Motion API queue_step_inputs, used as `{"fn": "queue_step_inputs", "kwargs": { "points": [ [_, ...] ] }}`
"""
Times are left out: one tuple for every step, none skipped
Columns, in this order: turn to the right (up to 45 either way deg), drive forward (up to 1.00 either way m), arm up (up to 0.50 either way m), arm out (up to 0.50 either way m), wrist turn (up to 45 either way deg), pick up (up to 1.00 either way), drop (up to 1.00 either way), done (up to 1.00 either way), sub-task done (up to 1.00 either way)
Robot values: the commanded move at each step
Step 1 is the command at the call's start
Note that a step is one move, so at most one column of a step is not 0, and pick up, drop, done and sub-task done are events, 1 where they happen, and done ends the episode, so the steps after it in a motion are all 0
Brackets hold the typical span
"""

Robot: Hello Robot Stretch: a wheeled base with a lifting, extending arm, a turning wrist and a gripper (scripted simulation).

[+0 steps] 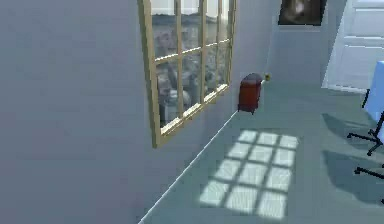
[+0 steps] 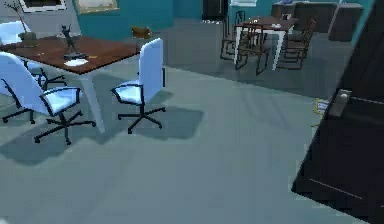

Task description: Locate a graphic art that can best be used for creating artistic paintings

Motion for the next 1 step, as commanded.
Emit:
{"fn": "queue_step_inputs", "kwargs": {
  "points": [
    [45.0, 0.00, 0.00, 0.00, 0.0, 0.00, 0.00, 0.00, 0.00]
  ]
}}
